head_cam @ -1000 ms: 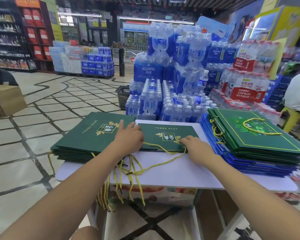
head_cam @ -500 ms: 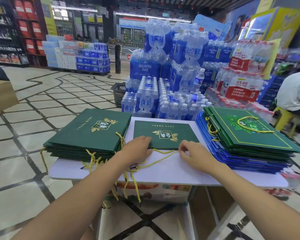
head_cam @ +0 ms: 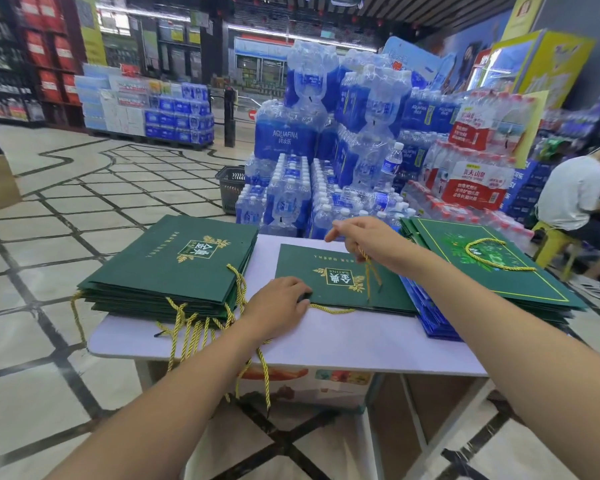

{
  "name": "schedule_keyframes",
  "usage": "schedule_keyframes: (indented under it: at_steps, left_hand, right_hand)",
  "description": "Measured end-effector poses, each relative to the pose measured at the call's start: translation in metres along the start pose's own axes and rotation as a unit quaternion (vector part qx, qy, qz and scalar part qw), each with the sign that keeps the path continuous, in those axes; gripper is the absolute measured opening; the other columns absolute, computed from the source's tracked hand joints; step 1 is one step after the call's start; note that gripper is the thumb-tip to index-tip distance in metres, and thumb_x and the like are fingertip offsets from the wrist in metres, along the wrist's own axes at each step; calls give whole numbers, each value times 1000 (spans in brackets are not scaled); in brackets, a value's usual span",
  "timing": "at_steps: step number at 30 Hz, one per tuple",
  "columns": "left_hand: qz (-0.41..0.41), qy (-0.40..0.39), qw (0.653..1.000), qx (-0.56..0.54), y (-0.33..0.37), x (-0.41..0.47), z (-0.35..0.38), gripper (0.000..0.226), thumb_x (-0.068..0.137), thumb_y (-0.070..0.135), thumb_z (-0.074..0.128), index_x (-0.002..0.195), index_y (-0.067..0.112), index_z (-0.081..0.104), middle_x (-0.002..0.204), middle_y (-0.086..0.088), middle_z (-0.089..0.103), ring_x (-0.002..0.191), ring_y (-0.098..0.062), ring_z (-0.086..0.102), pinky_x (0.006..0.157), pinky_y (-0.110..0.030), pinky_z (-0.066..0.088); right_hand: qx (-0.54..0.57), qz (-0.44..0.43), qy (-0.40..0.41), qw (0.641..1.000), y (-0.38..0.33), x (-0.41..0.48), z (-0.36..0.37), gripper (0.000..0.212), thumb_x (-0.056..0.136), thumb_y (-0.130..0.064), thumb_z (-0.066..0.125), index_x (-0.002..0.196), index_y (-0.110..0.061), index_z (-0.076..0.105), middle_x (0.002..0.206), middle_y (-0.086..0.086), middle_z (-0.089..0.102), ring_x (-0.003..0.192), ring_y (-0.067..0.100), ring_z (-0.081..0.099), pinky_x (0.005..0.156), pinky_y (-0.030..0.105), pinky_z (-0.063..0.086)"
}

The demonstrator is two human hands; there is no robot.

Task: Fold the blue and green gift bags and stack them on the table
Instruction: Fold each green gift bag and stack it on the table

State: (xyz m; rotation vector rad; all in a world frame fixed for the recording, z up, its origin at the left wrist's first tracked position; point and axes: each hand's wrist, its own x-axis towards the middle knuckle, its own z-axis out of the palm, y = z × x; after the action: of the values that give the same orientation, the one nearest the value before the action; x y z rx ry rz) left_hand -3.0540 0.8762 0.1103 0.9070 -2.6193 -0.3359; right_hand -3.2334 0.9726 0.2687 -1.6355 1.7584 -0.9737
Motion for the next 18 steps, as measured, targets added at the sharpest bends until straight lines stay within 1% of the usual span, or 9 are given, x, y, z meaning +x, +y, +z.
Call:
schedule_keyframes:
  at_steps: [1,4,6,8,10,12,14,16,18]
  left_hand:
    - [0,1,1000,3,0,-1,0,38,106,38,41,139,27,57,145,6,53,132,-18,46,104,-35,42]
    - [0,13,1000,14,2,-4,0,39,105,40,42,138,27,58,144,8,54,130,-18,48,103,-36,44]
    - [4,30,999,15,3,-5,0,37,105,40,42,134,27,61,140,9,58,127,-17,51,102,-36,46]
    - [-1,44,999,4,2,-4,0,34,107,36,40,127,29,66,134,11,62,123,-17,53,97,-38,47]
    - [-4,51,999,-2,0,-2,0,33,108,31,40,123,31,70,131,12,65,121,-19,54,93,-41,48]
    - [-5,47,999,-1,-2,-2,0,33,107,28,41,122,32,71,132,12,64,121,-20,54,93,-42,48]
    - [-3,43,999,2,-2,-3,1,32,106,29,43,124,35,69,135,13,62,127,-17,51,96,-41,47]
    - [1,38,999,3,0,-3,-1,29,104,34,48,127,33,66,139,11,58,133,-15,46,101,-39,44]
    - [-1,34,999,-9,2,-3,-1,28,102,41,54,126,31,65,137,11,59,132,-14,48,101,-37,43]
  right_hand:
    - [5,2,-12,1000,-8,3,-1,41,106,-47,48,89,-25,78,65,4,41,64,33,35,67,37,38]
    - [13,23,-25,999,-26,13,-3,46,106,-49,46,103,-14,75,58,-2,37,54,16,30,56,28,32]
    - [45,43,-31,998,-28,21,-1,37,102,-39,51,103,-12,76,61,-2,45,52,13,33,54,27,33]
    - [66,74,-51,994,-19,25,4,25,92,-27,59,103,-14,77,72,-2,52,55,11,36,54,25,35]
    - [16,86,-77,993,2,25,13,20,91,-15,62,105,-17,76,81,0,57,60,11,40,55,24,35]
    - [-74,82,-89,990,32,22,25,18,93,-10,66,104,-19,76,90,1,65,71,12,50,60,21,39]
    - [-165,69,-56,982,62,17,38,12,92,-16,70,97,-24,77,94,-7,73,83,10,62,68,19,44]
    - [-223,47,-18,974,84,9,49,5,87,-31,75,92,-29,77,89,-11,74,82,5,65,72,21,46]
    - [-228,22,-8,973,99,-1,57,23,81,-46,80,97,-30,77,85,-13,71,76,-1,62,70,22,49]
